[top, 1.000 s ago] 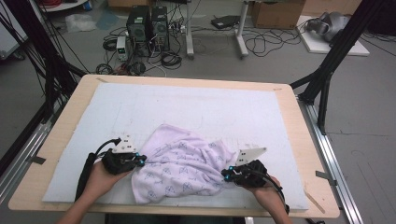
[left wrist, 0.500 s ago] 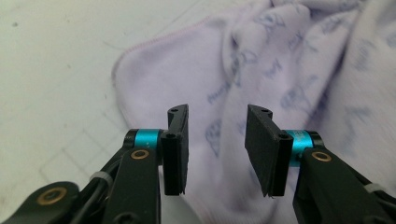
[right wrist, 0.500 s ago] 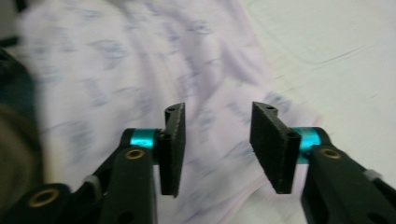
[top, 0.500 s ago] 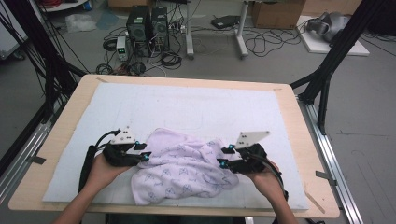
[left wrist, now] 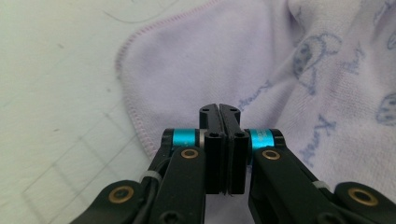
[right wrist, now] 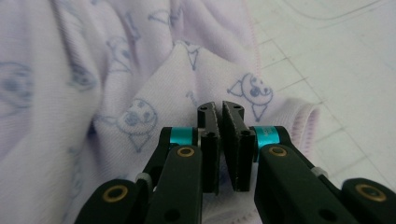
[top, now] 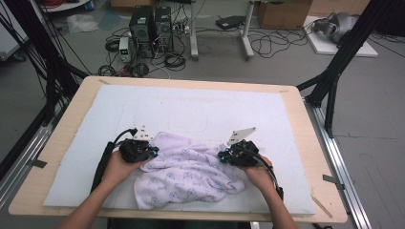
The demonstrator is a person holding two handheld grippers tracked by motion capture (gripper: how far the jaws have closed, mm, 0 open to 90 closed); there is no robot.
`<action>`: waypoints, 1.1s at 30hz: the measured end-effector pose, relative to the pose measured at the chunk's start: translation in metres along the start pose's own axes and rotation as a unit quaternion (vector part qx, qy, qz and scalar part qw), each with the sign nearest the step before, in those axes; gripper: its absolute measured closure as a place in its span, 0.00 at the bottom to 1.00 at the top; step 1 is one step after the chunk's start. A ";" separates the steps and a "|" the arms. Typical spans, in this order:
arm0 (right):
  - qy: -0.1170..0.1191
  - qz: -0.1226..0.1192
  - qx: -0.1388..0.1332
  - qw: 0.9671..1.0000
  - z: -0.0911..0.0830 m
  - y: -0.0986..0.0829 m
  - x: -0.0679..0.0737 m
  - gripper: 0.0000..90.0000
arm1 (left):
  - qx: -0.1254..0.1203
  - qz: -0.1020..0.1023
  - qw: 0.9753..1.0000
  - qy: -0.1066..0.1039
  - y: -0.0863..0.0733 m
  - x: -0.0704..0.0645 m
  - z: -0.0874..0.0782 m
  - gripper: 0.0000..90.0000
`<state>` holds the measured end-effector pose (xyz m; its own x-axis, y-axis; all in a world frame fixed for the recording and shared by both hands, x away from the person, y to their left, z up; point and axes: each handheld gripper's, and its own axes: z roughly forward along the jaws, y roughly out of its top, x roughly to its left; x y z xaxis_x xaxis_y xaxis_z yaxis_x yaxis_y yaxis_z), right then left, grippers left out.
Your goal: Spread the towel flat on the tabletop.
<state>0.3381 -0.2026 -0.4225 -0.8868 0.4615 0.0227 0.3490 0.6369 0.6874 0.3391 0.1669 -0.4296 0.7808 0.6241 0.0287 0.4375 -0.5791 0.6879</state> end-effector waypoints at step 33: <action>-0.005 0.004 0.016 1.000 -0.019 0.021 -0.016 0.52 | 0.008 -0.026 1.000 0.010 -0.016 0.007 -0.007 0.61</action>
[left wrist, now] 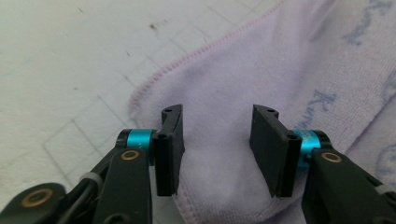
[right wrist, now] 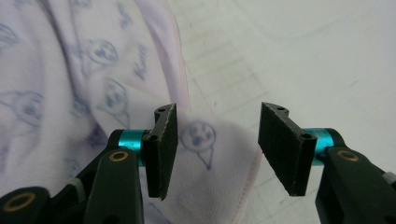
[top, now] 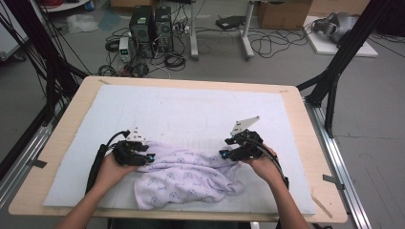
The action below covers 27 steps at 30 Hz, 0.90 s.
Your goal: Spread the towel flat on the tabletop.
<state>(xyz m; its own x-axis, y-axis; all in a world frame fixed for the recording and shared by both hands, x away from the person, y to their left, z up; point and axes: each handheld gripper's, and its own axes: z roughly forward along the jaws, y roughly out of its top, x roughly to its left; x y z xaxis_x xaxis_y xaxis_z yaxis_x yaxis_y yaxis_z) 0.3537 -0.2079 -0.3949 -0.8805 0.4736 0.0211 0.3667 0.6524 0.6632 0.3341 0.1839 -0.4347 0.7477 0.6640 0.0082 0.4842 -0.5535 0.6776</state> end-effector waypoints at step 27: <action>-0.106 0.049 -0.121 0.986 -0.073 0.056 -0.066 0.93 | -0.160 -0.037 0.974 0.154 0.130 0.074 -0.056 0.87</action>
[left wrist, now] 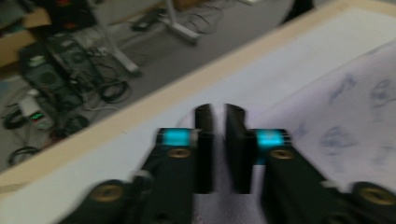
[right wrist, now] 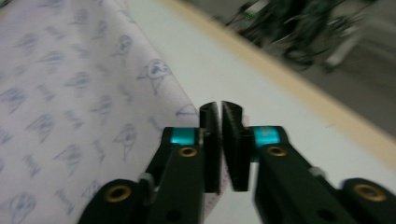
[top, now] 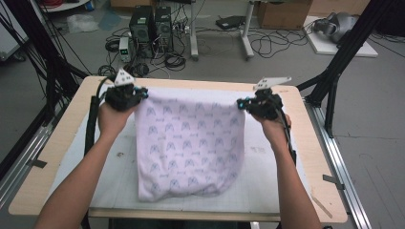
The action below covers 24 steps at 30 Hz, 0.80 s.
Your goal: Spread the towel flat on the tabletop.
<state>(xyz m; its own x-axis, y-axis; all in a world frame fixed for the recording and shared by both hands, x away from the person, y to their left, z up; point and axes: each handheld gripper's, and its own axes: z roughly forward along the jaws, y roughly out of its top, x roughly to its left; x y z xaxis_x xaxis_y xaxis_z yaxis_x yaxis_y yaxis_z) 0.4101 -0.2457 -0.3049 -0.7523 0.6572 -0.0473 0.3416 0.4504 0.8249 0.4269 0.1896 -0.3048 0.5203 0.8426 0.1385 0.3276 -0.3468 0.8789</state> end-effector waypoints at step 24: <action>0.083 -0.008 0.063 0.995 0.015 -0.110 0.066 0.58 | 0.109 0.010 0.979 -0.170 -0.133 -0.056 -0.017 0.52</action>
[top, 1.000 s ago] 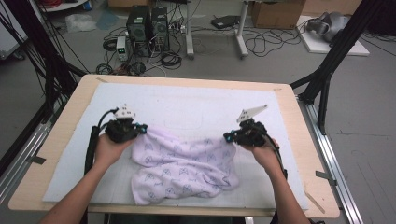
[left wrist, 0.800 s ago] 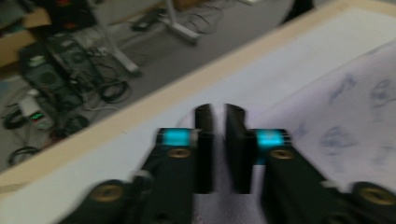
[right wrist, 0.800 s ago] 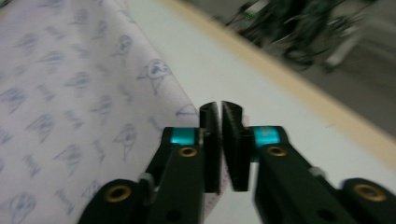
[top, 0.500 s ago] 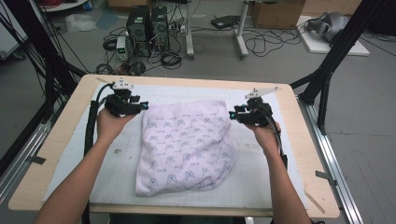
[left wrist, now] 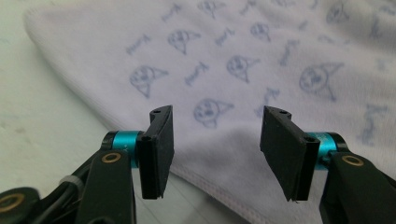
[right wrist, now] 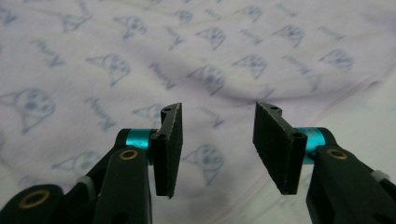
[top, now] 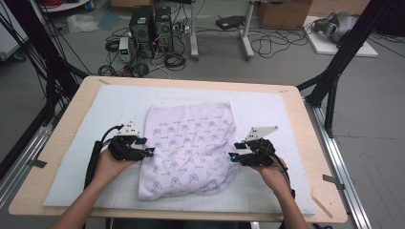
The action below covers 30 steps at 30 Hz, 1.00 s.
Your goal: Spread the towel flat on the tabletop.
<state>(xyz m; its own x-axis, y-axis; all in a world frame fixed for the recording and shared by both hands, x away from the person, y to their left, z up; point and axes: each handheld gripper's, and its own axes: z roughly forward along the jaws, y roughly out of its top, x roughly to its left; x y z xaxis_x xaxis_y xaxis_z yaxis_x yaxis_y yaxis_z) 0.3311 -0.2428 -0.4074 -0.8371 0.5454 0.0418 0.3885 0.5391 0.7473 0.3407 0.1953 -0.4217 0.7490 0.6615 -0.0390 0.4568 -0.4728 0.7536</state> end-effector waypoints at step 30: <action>0.010 0.008 0.011 1.000 0.022 -0.016 0.004 0.63 | -0.011 -0.037 0.998 0.041 0.019 0.030 0.013 0.76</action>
<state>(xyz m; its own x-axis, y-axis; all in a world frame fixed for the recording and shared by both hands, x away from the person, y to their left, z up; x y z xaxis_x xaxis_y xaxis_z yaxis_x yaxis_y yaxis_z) 0.3300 -0.2356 -0.4340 -0.8379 0.5417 0.0672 0.4108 0.5446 0.7312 0.3782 0.1987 -0.4166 0.6722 0.7392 -0.0416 0.4971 -0.4089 0.7653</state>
